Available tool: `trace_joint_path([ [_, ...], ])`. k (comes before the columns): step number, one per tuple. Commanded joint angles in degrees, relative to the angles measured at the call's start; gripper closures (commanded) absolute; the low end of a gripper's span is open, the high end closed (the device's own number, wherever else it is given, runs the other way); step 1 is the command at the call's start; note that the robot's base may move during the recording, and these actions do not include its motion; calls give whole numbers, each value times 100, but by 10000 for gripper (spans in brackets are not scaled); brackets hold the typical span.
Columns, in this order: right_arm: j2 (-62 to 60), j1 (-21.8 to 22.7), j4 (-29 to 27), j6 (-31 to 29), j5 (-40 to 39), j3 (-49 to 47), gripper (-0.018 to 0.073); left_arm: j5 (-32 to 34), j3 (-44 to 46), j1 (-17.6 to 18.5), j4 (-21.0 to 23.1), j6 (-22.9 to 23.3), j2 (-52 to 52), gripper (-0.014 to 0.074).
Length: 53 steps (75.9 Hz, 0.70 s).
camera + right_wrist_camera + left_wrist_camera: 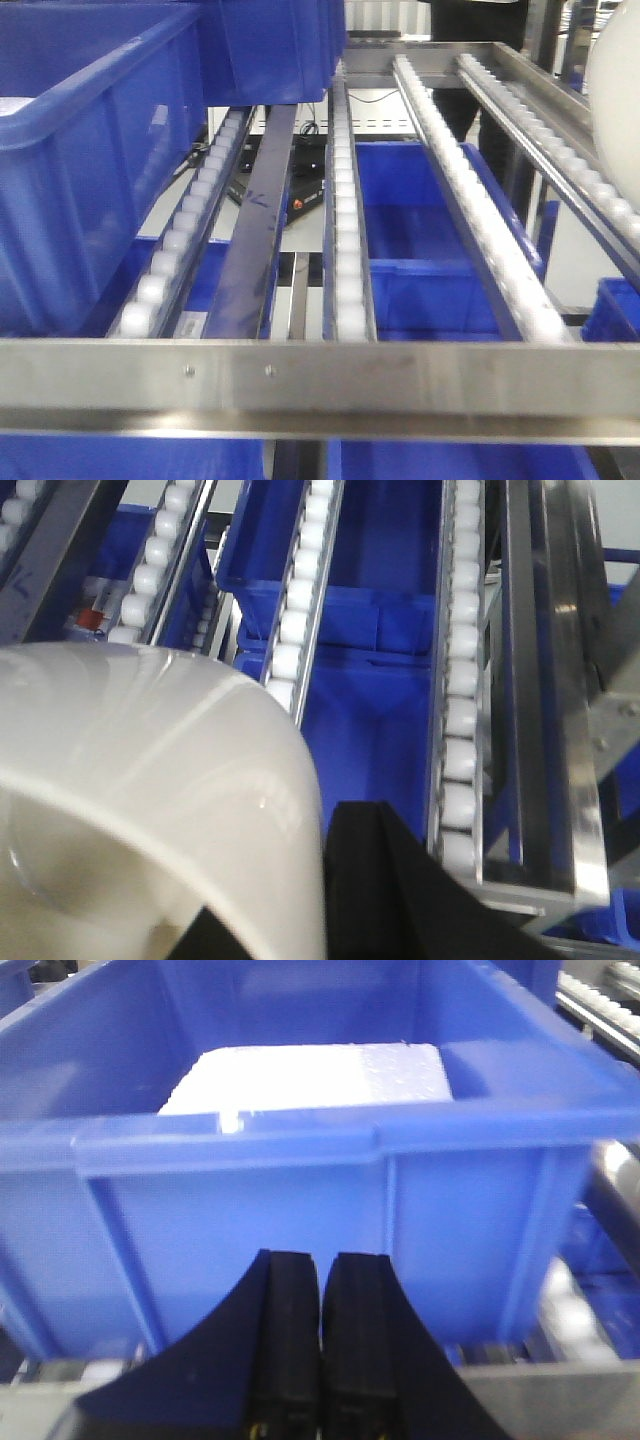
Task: Move white bin to right shelf second layer
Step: 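Drive up to the shelf and align with its second roller layer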
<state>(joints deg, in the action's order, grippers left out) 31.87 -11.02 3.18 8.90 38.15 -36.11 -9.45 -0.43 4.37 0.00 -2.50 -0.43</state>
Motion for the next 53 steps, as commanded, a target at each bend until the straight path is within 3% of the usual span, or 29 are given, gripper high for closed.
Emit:
trace_joint_path([
  [1,24,43,36,13,-527,-178,504,501,-211,15,0,30,-80,512],
  [53,24,43,36,13,-527,-178,504,501,-211,15,0,30,-80,512],
])
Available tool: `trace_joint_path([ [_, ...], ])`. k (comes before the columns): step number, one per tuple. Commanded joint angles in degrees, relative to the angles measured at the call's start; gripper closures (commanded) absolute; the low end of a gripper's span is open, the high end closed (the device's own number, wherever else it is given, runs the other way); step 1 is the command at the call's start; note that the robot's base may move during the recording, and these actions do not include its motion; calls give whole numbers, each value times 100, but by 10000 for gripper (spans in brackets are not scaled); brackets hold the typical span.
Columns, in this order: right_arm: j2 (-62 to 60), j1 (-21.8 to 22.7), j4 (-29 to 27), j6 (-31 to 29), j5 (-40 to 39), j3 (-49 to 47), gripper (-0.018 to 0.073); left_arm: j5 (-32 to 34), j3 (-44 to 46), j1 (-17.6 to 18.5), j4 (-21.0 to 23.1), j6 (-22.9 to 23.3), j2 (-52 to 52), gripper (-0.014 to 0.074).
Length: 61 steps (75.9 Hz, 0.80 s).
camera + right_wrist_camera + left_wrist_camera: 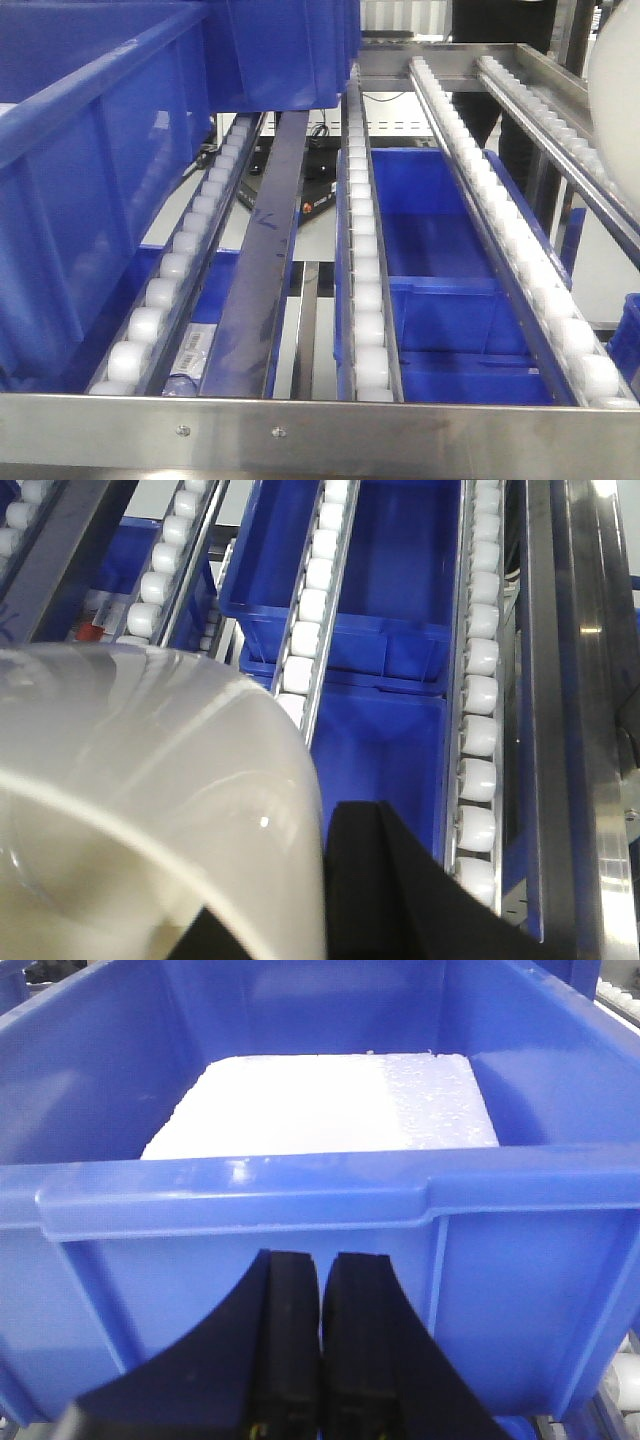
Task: Move white bin to right shelf second layer
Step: 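Drive up to the shelf and align with its second roller layer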
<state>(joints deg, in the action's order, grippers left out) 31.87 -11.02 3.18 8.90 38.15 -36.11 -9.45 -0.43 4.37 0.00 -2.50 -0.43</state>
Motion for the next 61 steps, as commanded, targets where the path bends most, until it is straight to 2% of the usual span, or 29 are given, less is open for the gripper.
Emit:
trace_joint_path([
  [1,24,43,36,13,-527,-178,504,501,-211,15,0,30,-80,512],
  [61,24,43,36,13,-527,-178,504,501,-211,15,0,30,-80,512],
])
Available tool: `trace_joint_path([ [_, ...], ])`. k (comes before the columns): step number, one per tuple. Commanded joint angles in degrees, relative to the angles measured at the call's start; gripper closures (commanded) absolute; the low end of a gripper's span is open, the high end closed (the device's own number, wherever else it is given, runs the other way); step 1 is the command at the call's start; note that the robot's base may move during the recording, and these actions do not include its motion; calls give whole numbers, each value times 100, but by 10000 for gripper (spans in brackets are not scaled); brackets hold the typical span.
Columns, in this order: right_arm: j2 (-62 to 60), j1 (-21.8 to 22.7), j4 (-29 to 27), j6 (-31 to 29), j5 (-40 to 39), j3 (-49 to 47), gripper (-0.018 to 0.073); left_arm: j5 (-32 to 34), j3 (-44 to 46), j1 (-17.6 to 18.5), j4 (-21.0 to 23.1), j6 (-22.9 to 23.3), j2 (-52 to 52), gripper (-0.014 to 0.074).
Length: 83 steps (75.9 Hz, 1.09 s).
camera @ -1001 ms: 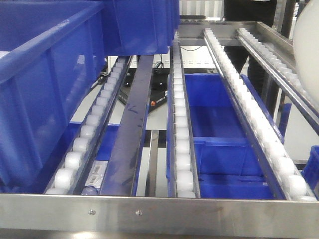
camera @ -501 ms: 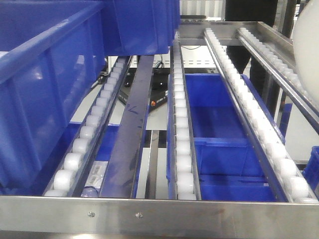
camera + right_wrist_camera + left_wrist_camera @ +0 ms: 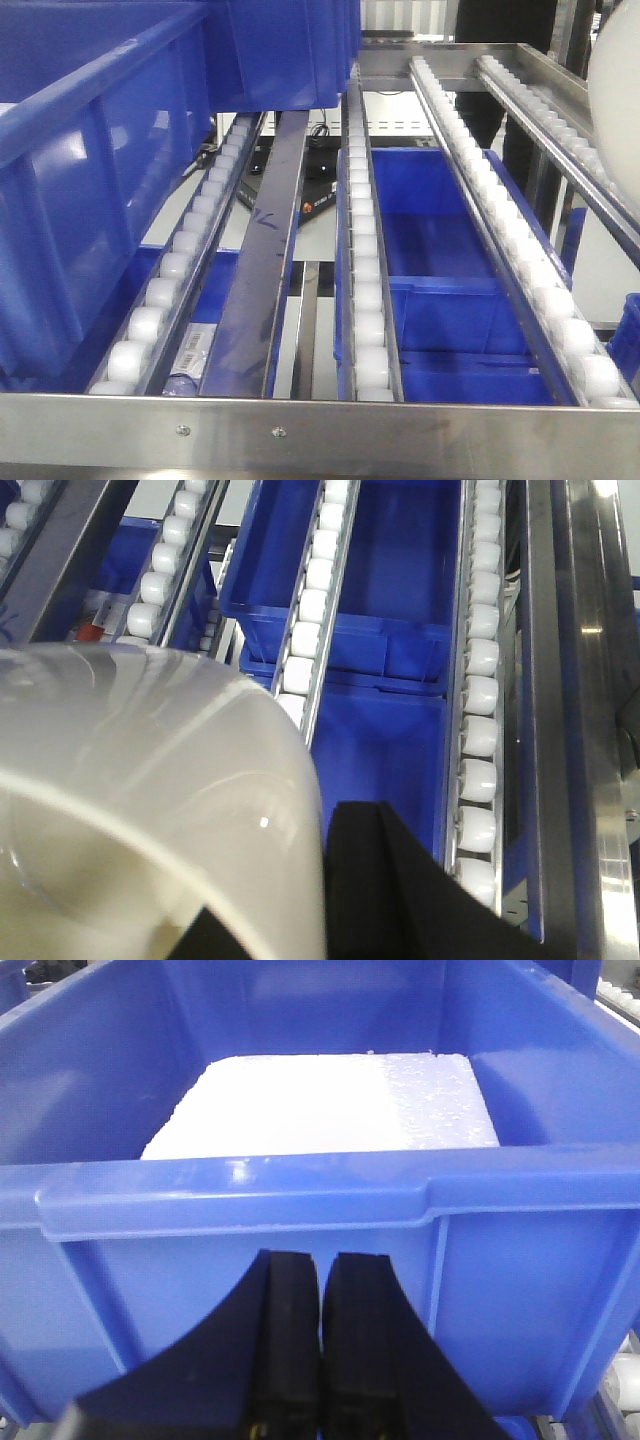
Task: Move white bin to right shelf second layer
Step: 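Drive up to the shelf and align with its second roller layer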
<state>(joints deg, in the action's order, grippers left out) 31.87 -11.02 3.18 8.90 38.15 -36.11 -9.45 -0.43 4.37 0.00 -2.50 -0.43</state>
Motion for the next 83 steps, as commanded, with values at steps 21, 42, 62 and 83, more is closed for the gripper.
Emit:
trace_joint_path([
  [21,24,43,36,13,-527,-178,504,501,-211,15,0,30,-80,512],
  [42,24,43,36,13,-527,-178,504,501,-211,15,0,30,-80,512],
  [62,24,43,36,13,-625,-178,504,501,-211,15,0,30,-80,512],
  [83,73,43,-21,13,-666,-178,504,501,-211,15,0,30,-80,512],
])
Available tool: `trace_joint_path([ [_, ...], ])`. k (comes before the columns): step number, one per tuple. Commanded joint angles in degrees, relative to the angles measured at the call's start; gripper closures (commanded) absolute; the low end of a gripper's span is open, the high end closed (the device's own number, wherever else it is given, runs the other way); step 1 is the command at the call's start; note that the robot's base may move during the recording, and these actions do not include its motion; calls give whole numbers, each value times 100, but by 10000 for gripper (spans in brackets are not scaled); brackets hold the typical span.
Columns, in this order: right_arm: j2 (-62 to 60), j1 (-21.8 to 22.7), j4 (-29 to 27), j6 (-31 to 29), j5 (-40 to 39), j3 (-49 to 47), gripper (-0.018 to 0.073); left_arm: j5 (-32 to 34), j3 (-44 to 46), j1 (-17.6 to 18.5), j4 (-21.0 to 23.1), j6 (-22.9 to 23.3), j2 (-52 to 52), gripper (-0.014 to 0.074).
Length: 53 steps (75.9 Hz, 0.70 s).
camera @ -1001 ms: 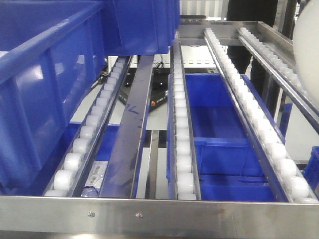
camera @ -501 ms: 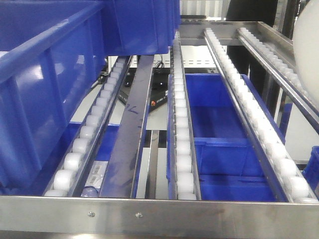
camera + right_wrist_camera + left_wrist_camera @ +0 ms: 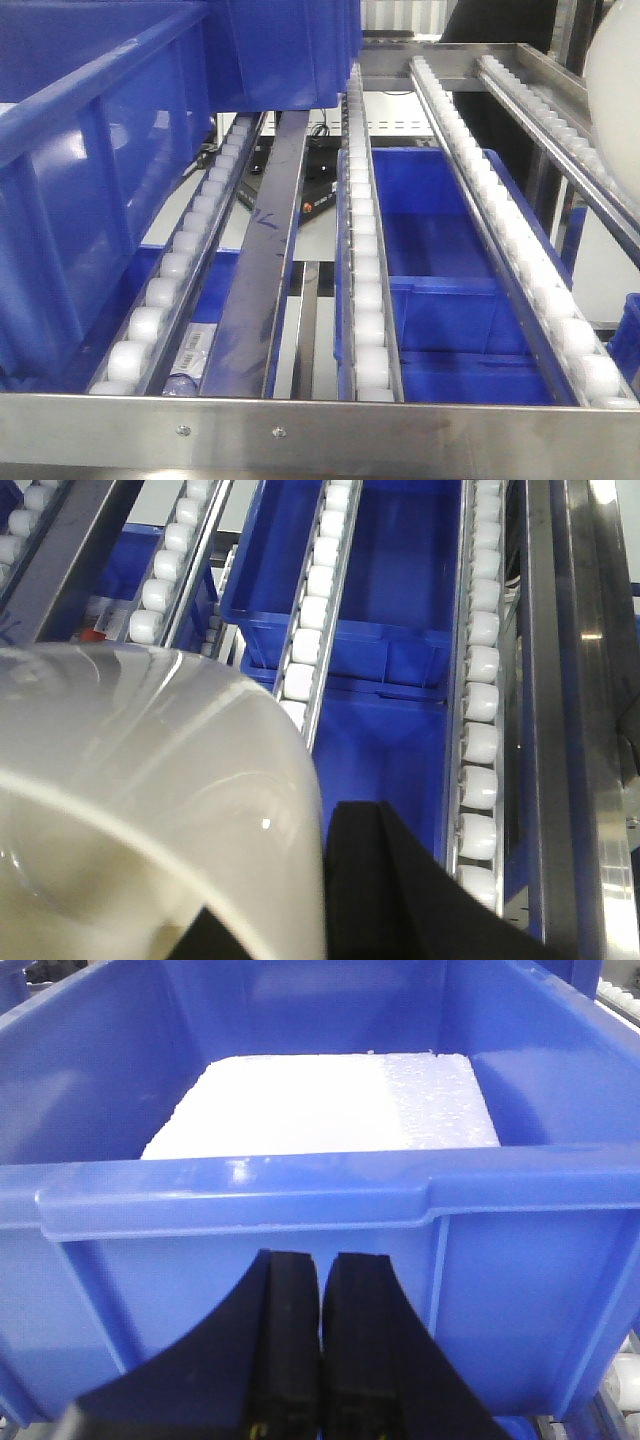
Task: Move white bin to right shelf second layer
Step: 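Lower the held bin onto the second-layer rollers with the right gripper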
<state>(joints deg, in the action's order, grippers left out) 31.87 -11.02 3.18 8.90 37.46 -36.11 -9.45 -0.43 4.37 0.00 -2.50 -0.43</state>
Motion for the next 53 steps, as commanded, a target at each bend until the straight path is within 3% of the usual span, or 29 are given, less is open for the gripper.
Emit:
trace_joint_path([
  [1,95,43,-28,13,-599,-178,504,501,-211,15,0,30,-80,512],
  [53,3358,31,-318,13,-1417,-796,504,501,-211,15,0,30,-80,512],
])
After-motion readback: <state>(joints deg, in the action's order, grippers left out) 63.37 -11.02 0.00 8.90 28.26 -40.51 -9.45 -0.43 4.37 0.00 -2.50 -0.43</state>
